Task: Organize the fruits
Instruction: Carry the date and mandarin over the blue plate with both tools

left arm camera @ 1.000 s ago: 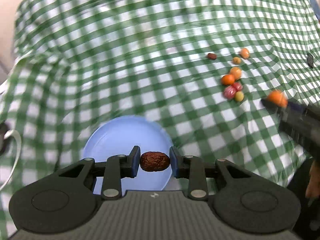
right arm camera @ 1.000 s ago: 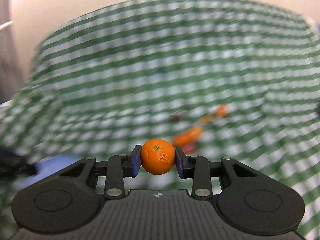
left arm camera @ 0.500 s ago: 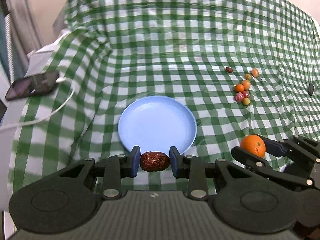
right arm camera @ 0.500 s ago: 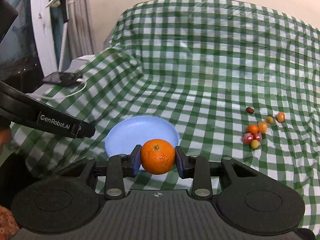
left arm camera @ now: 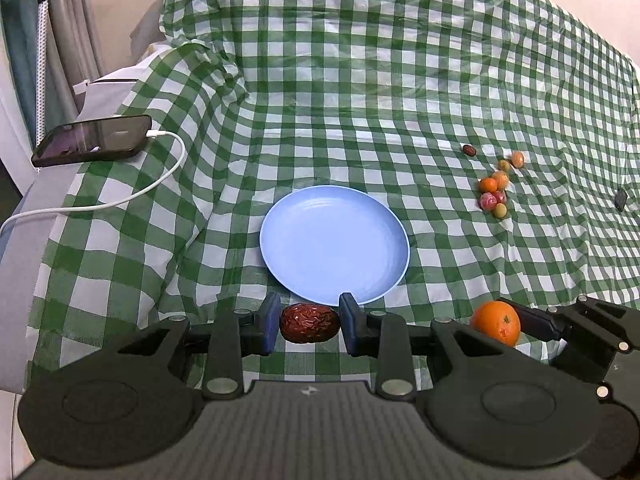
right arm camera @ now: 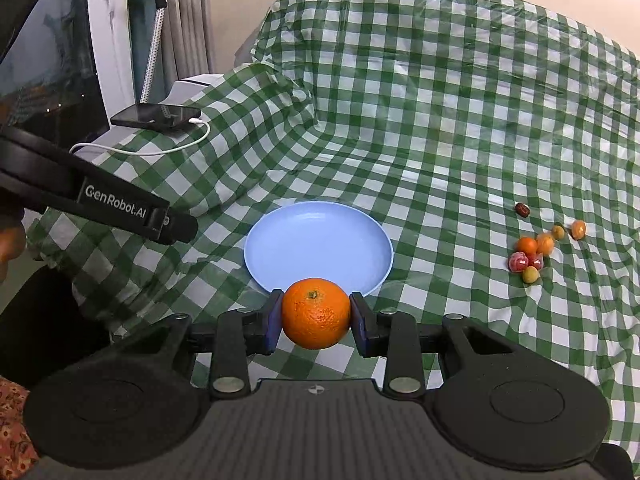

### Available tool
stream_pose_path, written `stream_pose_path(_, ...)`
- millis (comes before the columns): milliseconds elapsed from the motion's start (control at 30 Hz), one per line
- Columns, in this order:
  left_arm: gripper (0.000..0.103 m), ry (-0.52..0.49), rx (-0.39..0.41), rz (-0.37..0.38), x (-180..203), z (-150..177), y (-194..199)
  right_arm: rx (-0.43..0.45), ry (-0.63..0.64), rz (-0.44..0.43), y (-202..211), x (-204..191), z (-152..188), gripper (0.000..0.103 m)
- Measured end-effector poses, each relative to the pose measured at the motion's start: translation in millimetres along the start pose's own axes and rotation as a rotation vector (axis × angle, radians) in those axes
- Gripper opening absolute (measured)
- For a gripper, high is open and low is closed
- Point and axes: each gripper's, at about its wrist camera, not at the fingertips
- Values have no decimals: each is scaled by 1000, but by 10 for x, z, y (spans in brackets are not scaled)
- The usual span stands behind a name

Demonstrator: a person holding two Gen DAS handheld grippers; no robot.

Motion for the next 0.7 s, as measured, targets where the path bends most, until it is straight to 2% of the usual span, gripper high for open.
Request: stream_pose_path(700, 35, 44, -30, -7, -169, -94, -328, -66, -12, 24, -264, 18, -25, 36)
Point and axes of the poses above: each gripper's, at about its wrist camera, not at the fingertips, and y roughly against the way its jaws point, x to its right, z to its underside, and after that the axes turned 10 degrees about -y, right-handed
